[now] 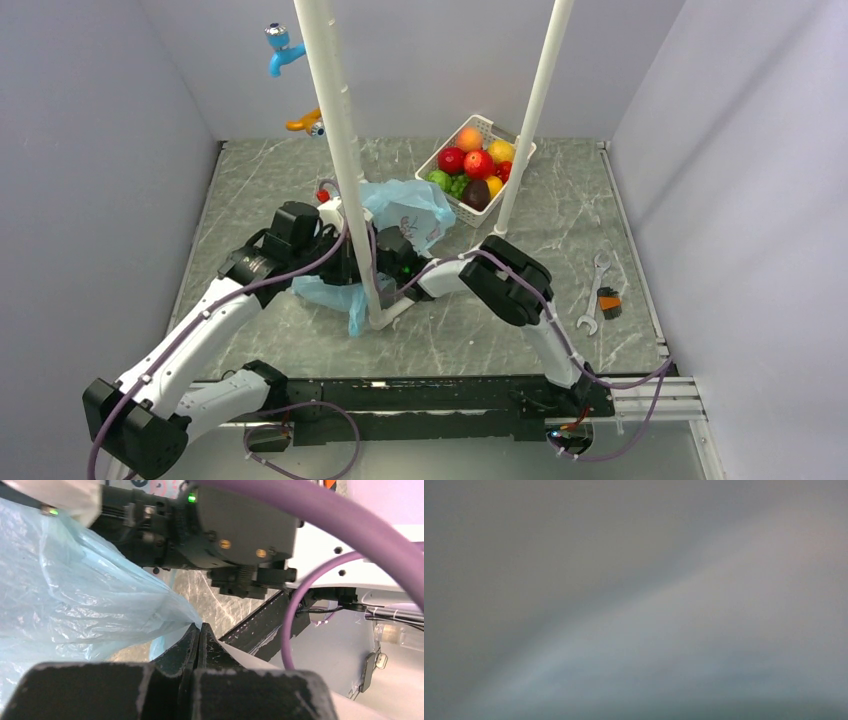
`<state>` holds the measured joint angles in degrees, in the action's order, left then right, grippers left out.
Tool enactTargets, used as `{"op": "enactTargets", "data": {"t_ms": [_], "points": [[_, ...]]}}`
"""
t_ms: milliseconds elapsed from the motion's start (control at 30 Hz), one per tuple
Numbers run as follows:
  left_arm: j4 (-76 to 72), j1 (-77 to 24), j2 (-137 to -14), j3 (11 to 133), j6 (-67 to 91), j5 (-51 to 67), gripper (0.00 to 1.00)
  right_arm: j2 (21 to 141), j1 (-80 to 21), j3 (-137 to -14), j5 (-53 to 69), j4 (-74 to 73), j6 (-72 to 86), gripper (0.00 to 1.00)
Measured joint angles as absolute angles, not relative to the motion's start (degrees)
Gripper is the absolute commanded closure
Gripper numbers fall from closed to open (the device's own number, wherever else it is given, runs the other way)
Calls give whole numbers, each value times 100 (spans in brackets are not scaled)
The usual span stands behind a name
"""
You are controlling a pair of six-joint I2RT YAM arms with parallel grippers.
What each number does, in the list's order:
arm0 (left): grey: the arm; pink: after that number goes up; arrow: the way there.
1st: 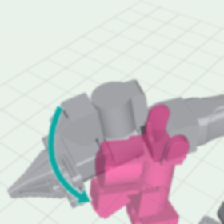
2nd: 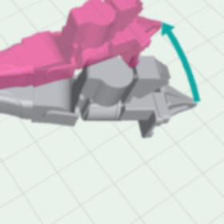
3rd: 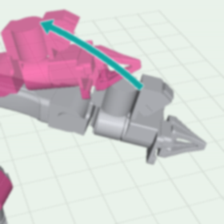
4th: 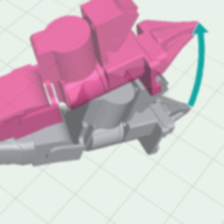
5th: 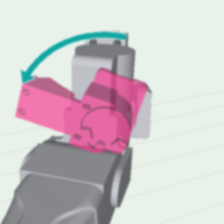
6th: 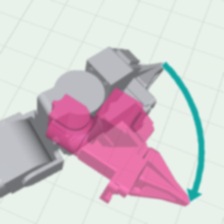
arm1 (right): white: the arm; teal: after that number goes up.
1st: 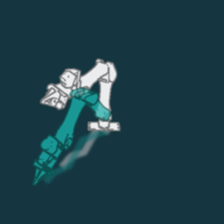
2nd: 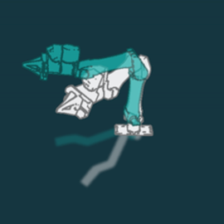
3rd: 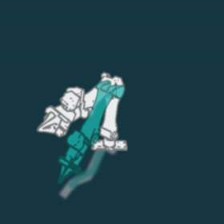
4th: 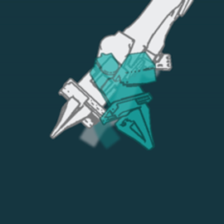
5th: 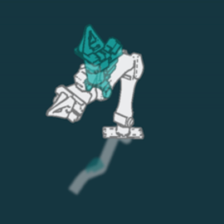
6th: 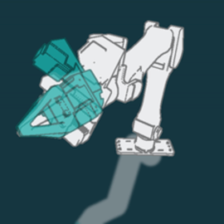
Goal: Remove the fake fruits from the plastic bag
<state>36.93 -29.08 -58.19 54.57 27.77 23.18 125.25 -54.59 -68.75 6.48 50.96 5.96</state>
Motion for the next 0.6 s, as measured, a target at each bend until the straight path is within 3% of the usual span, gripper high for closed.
{"op": "enactTargets", "data": {"t_ms": [367,600], "points": [[3391,-2908,-5463,5052,2882,2224,100,13753,-5448,-8875,646,3675,854,13],[3632,-2930,-5308,5048,2945,2067,100,13771,-5448,-8980,655,3428,993,22]]}}
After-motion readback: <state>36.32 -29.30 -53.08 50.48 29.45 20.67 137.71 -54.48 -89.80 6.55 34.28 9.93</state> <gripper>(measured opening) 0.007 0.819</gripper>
